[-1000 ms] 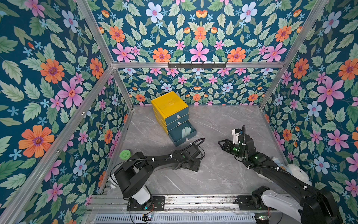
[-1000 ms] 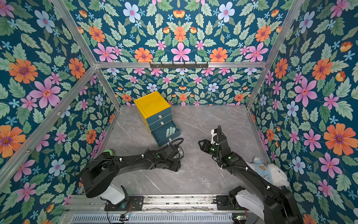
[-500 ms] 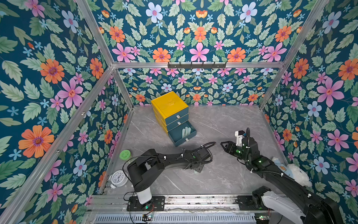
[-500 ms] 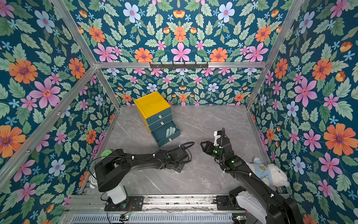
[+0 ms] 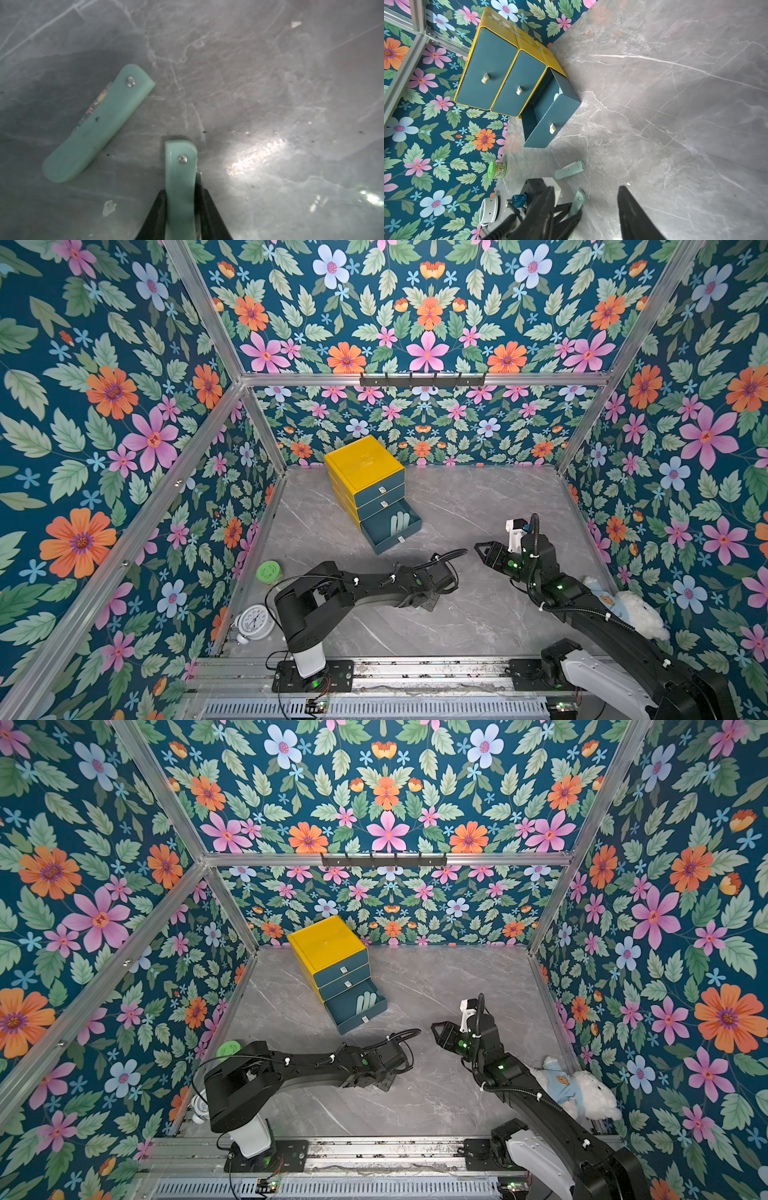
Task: Place the fruit knives into the drawer by color
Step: Pick up the fruit knife from the center of the board, then place the fruit knife in the drawer.
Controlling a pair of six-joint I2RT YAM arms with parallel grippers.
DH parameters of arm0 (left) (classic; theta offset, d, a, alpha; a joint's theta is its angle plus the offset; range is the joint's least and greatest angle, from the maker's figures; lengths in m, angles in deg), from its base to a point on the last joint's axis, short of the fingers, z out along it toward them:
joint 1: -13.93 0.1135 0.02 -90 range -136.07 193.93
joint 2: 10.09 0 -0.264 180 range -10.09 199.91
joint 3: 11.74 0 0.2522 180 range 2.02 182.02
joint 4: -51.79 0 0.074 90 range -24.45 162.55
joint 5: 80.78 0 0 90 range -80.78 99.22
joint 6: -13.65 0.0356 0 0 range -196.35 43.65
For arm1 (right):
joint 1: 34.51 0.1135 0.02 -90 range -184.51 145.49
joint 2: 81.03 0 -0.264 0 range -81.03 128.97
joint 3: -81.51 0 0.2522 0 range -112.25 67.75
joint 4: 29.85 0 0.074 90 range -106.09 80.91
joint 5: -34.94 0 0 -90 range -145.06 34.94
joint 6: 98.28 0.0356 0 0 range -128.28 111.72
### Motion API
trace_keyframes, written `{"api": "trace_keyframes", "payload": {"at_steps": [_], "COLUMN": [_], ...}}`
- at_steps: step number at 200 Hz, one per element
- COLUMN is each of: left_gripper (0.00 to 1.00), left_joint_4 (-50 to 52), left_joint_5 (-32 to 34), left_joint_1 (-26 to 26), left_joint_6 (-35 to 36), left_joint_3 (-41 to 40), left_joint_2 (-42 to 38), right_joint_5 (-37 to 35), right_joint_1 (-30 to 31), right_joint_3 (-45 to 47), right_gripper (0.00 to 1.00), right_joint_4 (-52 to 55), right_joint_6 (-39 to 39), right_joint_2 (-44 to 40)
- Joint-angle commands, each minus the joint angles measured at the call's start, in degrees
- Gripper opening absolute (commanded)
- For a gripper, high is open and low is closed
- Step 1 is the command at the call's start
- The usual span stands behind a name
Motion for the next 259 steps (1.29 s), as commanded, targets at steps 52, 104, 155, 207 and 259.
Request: {"api": "trace_keyframes", "payload": {"at_steps": [52,104,155,207,259], "left_gripper": [0.17,0.17,0.19,0.20,0.24], "left_joint_4": [14.5,14.4,12.1,7.6,7.4], "left_joint_5": [6.4,15.4,29.4,30.9,28.0], "left_joint_1": [0.7,10.6,16.6,21.7,22.9], "left_joint_6": [-0.8,3.9,14.1,18.4,17.7], "left_joint_3": [4.8,10.7,25.0,31.7,32.5], "left_joint_2": [-7.5,-12.2,-2.9,8.4,14.5], "right_joint_5": [-0.1,0.6,1.0,0.4,3.4], "right_joint_1": [-0.1,-0.1,-0.1,-0.1,-0.1], "right_joint_3": [-1.7,-2.5,-1.9,-1.9,-2.7], "right_gripper": [0.51,0.52,0.51,0.52,0.54], "right_joint_4": [-0.9,-2.2,-2.4,0.6,1.5], "right_joint_6": [0.3,0.4,0.9,-0.3,-1.7], "right_joint_2": [2.1,4.1,3.9,0.6,1.2]}}
